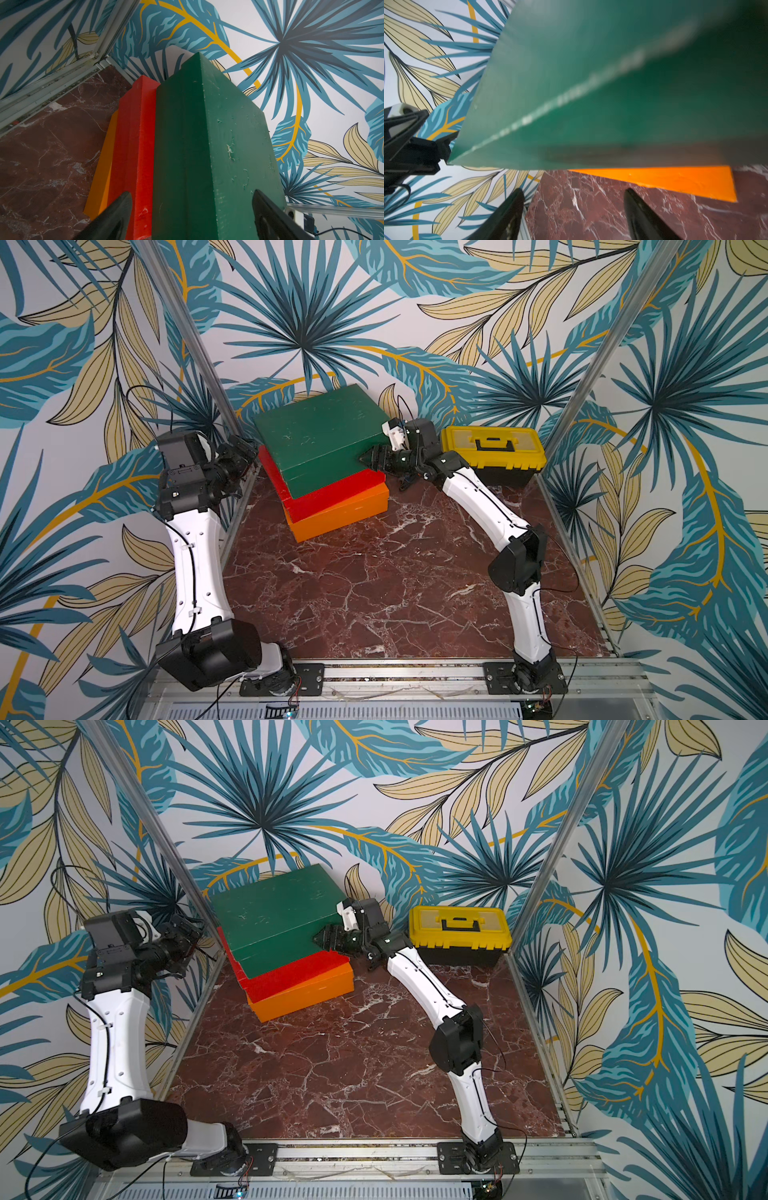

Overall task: Stack the shoeboxes
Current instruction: Move the shoebox to the shoebox.

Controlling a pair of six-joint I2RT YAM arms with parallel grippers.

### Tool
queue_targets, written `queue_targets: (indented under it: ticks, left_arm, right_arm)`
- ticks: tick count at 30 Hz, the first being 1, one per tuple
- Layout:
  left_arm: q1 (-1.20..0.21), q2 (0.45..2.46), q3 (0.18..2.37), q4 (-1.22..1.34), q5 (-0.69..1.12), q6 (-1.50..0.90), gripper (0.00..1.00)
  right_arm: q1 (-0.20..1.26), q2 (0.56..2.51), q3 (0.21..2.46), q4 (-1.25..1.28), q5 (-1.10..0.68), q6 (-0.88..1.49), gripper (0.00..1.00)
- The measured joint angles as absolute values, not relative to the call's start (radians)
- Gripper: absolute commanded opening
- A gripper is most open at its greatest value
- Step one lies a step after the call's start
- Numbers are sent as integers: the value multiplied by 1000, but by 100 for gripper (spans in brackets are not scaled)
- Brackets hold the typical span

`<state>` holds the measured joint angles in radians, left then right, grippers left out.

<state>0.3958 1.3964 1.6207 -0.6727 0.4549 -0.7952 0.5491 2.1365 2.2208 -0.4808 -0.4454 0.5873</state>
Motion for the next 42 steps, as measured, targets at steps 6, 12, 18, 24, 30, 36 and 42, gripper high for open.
queue_targets:
  ticks: [6, 12, 18, 24, 30, 36, 42]
  left_arm:
    - [410, 1389, 1576, -678, 472, -801, 92]
    - [417, 1357, 1526, -677, 471, -819, 92]
    - [505, 1344, 1448, -642, 483, -865, 92]
    - [612, 1370, 1348, -525, 526, -936, 92]
    - [615, 1475, 1346, -455, 590, -970, 92]
    - [568, 1540, 1348, -433, 584, -974, 92]
    - [477, 1631, 1372, -390, 579, -983, 92]
  right_arm:
    - [438, 1790, 1814, -364, -438, 588, 76]
    - [239, 1725, 1813, -278, -428, 641, 68]
    - [247, 2007, 2101, -329, -431, 659, 66]
    - [249, 2312, 2403, -402, -454, 685, 70]
    - [249, 2455, 2513, -350, -509, 783, 70]
    - [266, 2512, 2530, -245, -565, 859, 74]
    - [318, 2526, 2546, -162, -589, 887, 78]
